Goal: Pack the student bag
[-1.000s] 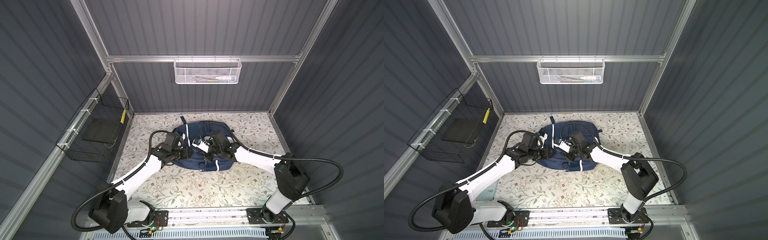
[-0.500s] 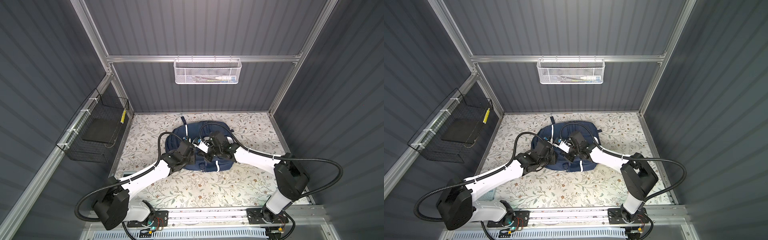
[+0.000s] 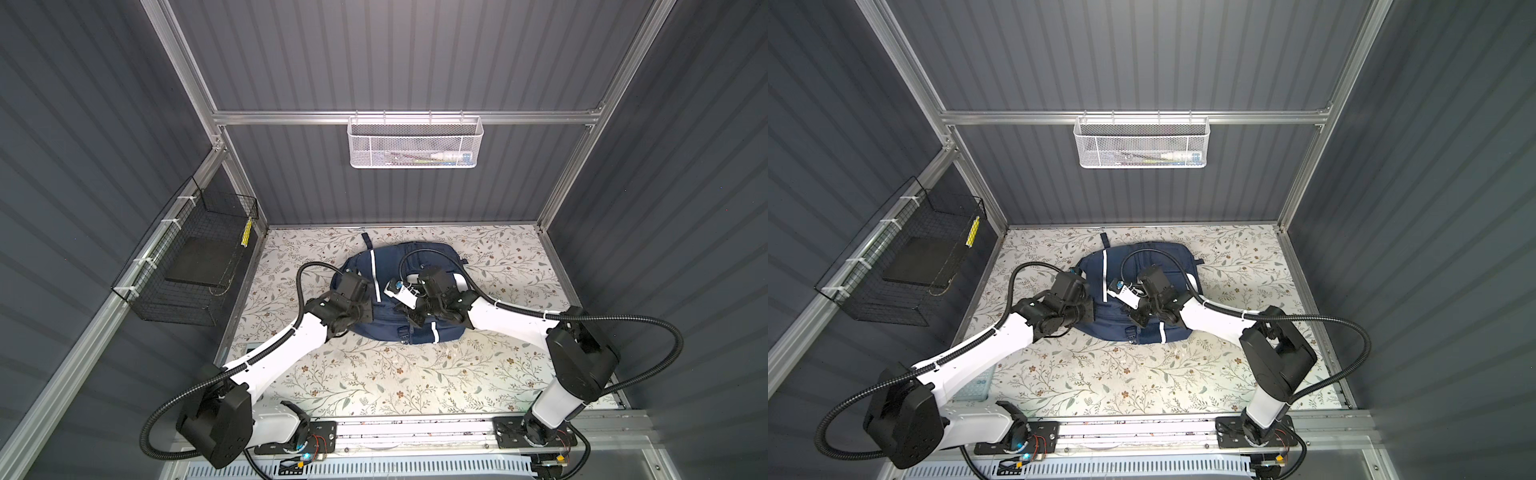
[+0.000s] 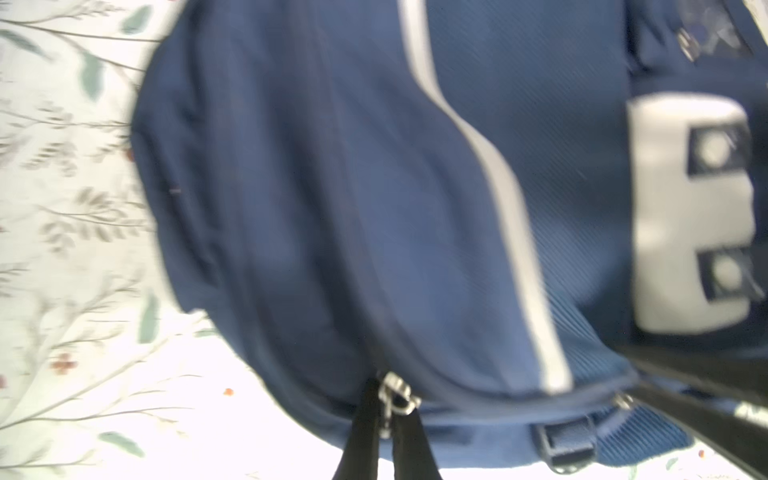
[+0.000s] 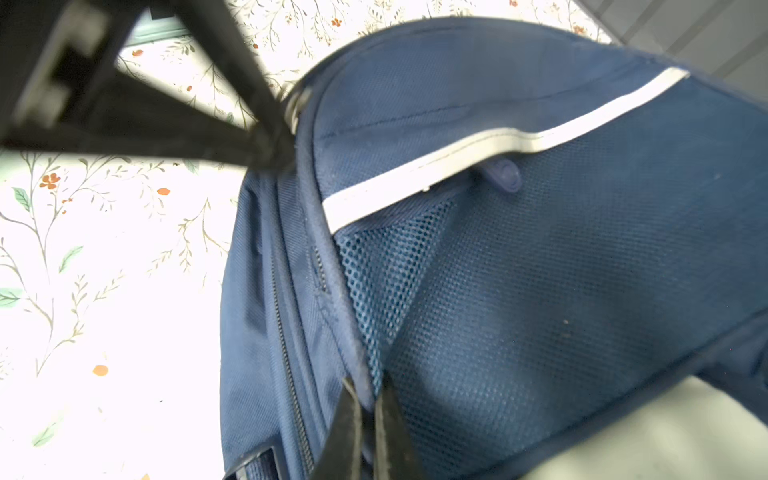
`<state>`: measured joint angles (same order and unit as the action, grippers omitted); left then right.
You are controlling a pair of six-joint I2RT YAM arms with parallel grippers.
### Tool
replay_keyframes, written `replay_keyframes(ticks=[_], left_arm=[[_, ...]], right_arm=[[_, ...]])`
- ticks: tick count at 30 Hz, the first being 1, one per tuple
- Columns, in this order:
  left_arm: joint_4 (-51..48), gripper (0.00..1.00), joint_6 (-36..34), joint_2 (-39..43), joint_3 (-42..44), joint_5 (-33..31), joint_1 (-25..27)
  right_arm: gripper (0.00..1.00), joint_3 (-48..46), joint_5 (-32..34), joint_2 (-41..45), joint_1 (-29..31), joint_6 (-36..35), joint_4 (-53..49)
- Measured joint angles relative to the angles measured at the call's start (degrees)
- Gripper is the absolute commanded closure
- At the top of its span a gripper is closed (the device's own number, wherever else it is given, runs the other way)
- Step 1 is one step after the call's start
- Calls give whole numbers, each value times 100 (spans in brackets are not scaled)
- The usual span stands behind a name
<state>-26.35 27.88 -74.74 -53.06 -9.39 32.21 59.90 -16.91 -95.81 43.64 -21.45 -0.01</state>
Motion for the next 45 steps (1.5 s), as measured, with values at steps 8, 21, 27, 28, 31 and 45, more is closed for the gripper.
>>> replay_keyframes(ticks=[8, 21, 27, 28, 31, 45], left_arm=[[-352, 100, -780, -293, -496, 841, -553], [-192, 100, 144, 55, -236, 787, 1475], [-350, 100, 391, 15, -372, 752, 1602], [-365, 100, 417, 7, -393, 750, 1604], [-461, 100, 529, -28, -428, 743, 1604], [-710, 100, 306, 0, -426, 848, -39]], right_arm=[[100, -103, 304, 155, -13, -157, 92], [49, -975, 846, 1443, -776, -372, -551], [46, -1742, 754, 2321, 17, -573, 83], [49, -1742, 732, 2267, 155, -614, 229], [59, -1593, 772, 1878, 372, -767, 531], [100, -1602, 643, 1499, 411, -1204, 920]])
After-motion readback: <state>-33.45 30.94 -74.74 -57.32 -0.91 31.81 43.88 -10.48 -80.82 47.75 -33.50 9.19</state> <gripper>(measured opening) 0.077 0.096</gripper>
